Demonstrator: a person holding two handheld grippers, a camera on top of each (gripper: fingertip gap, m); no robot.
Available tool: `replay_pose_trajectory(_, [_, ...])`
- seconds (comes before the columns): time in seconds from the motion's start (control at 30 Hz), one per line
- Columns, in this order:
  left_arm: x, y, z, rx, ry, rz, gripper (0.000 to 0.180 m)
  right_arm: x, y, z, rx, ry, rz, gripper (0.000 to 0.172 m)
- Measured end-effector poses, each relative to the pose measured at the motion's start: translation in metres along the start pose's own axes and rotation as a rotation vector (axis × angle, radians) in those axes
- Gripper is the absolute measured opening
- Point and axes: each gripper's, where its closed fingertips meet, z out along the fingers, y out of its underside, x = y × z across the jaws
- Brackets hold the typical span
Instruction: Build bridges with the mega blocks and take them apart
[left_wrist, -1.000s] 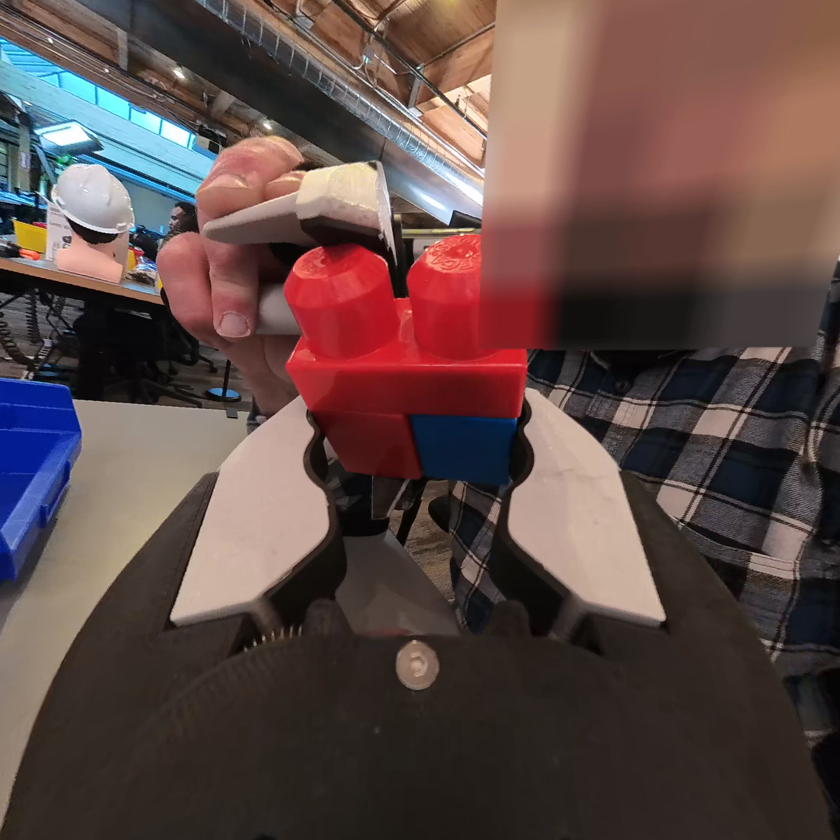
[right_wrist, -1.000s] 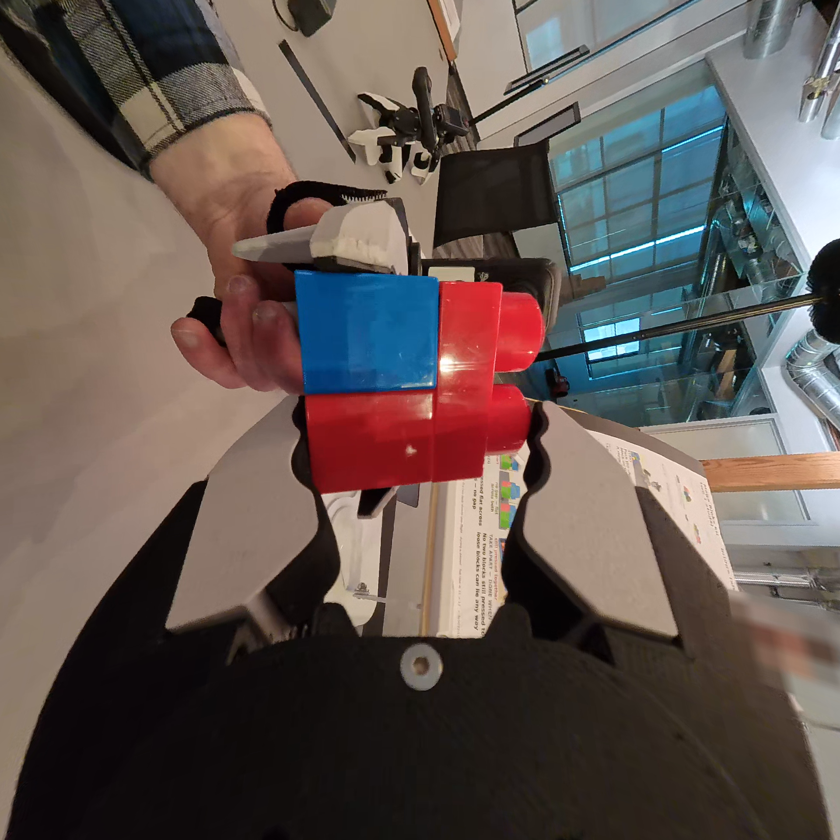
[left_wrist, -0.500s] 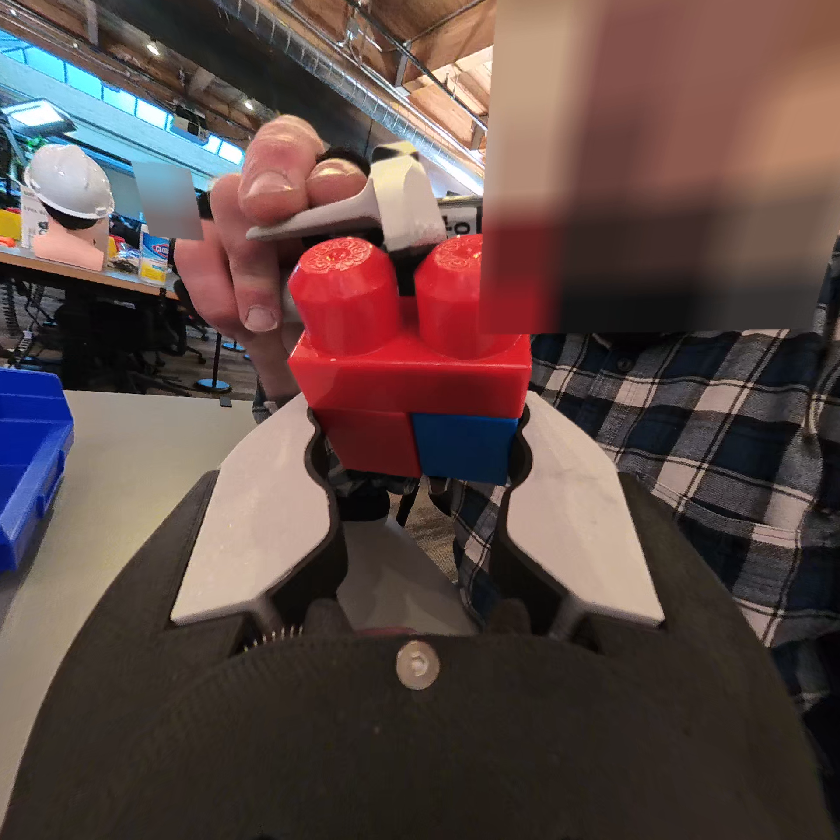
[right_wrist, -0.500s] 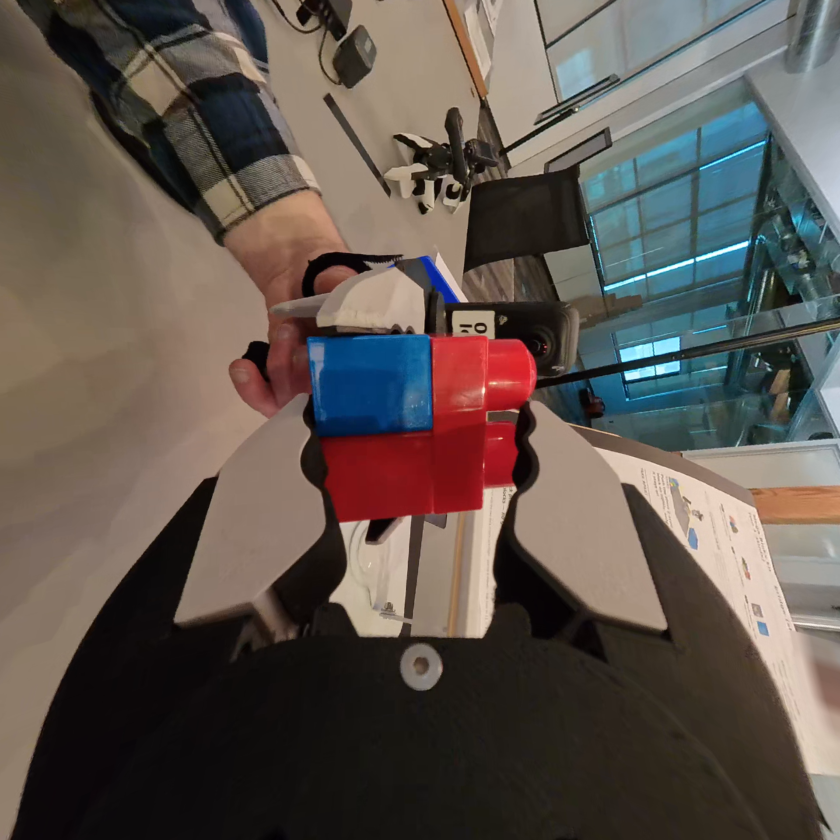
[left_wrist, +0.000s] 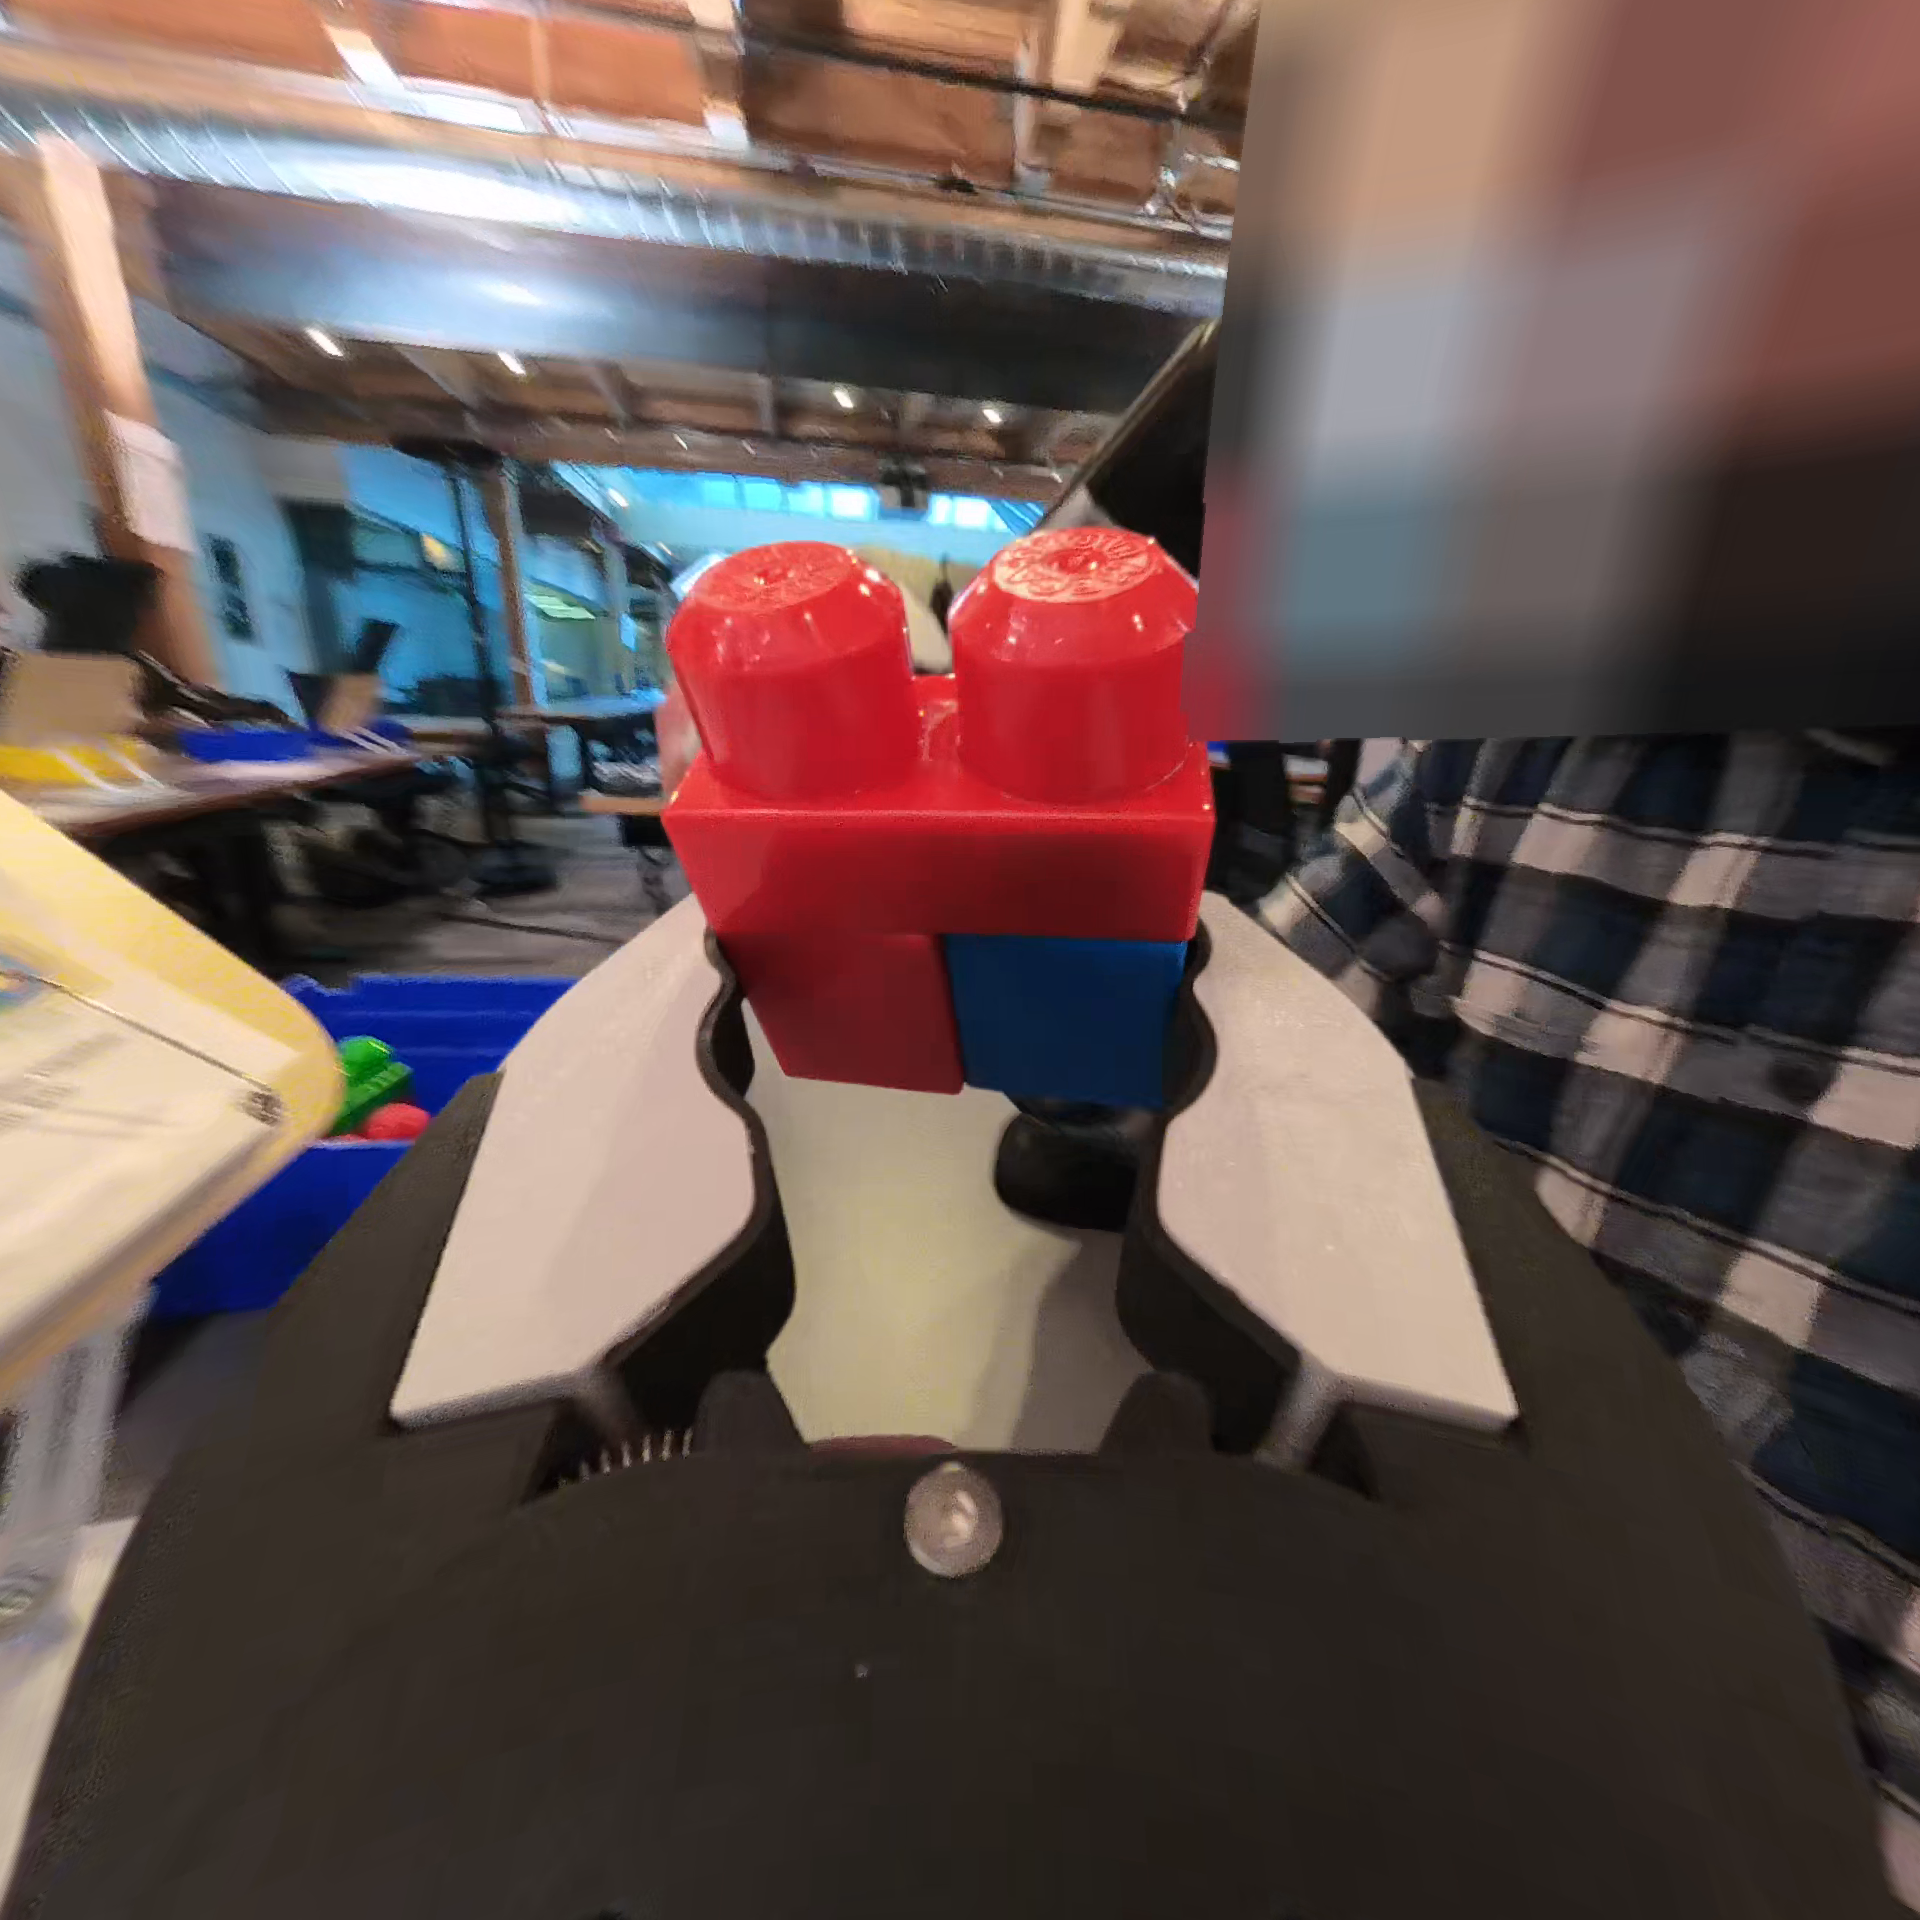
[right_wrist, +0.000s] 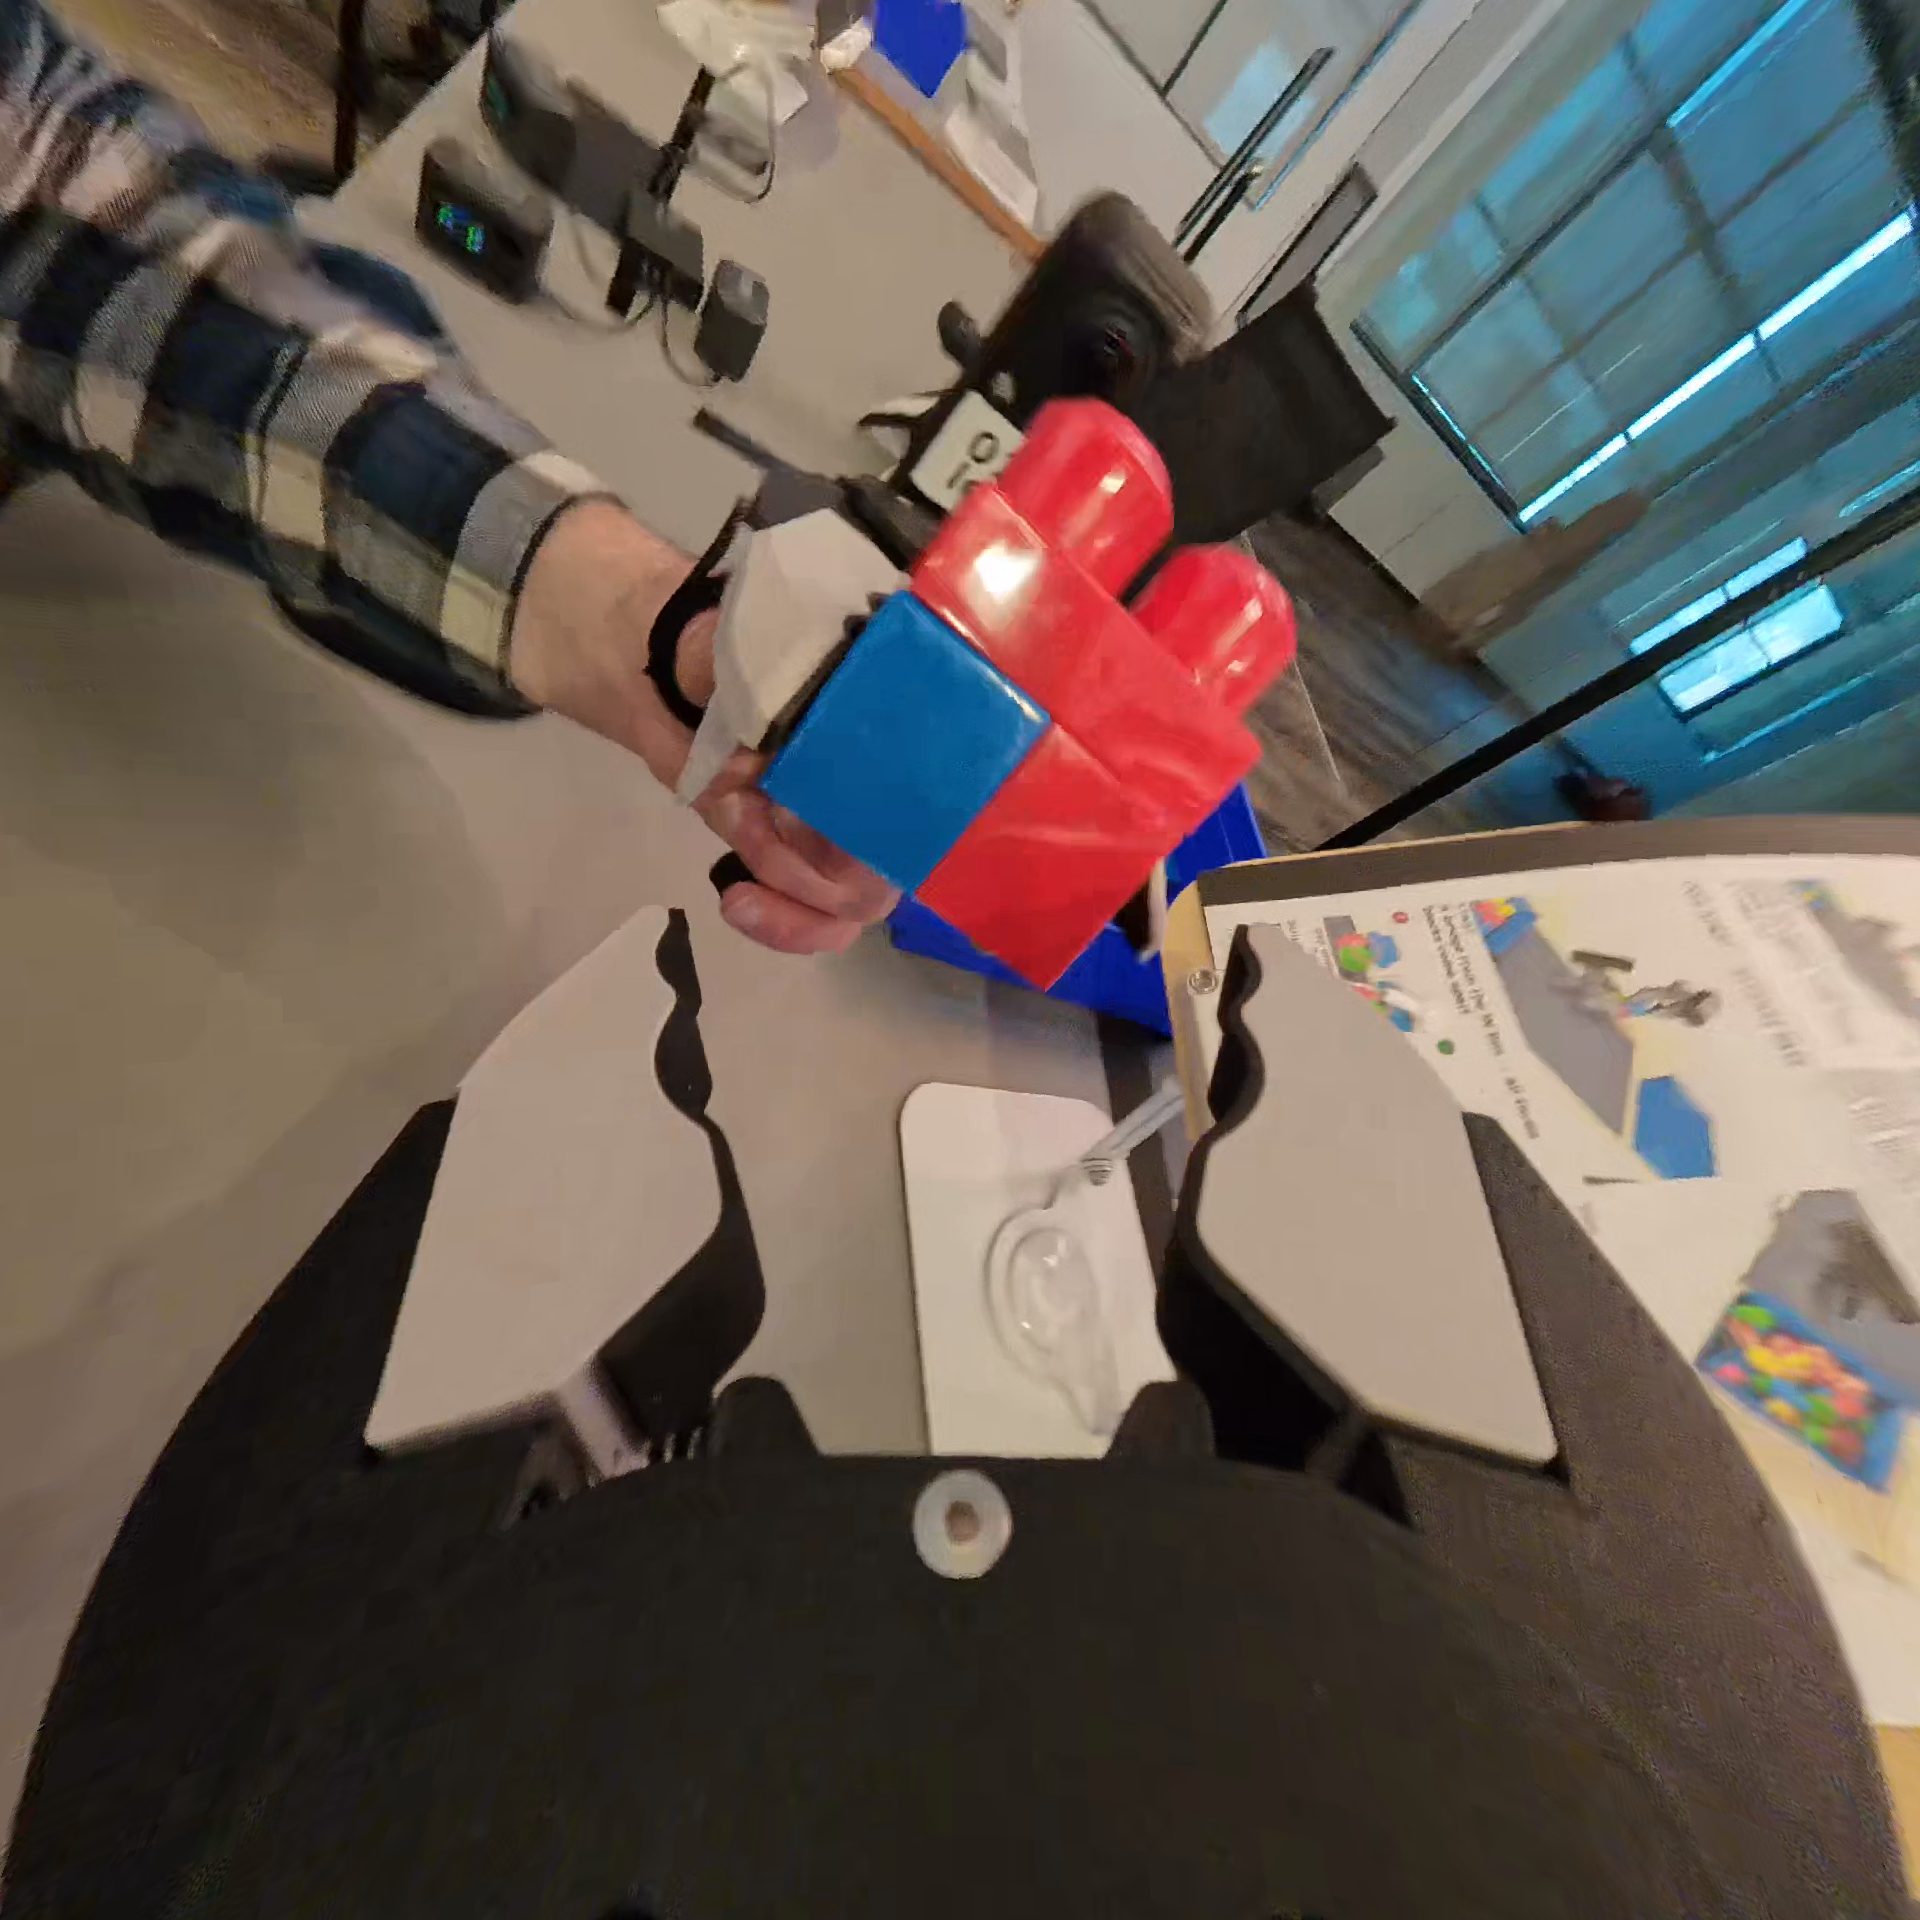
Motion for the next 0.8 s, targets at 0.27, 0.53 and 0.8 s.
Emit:
replay_pose_trajectory(0.27, [-0.003,-0.024,0.001,-0.012,-0.154,0.297,0.078,0.0,-0.014,0.01,0.146,-0.11,0.29,0.072])
replay_pose_trajectory(0.53, [0.001,-0.019,0.003,-0.022,-0.139,0.312,0.078,-0.003,-0.013,0.013,0.158,-0.134,0.297,0.072])
replay_pose_trajectory(0.8, [-0.003,-0.017,0.002,-0.051,-0.174,0.303,0.078,-0.002,-0.012,0.011,0.209,-0.179,0.331,0.072])
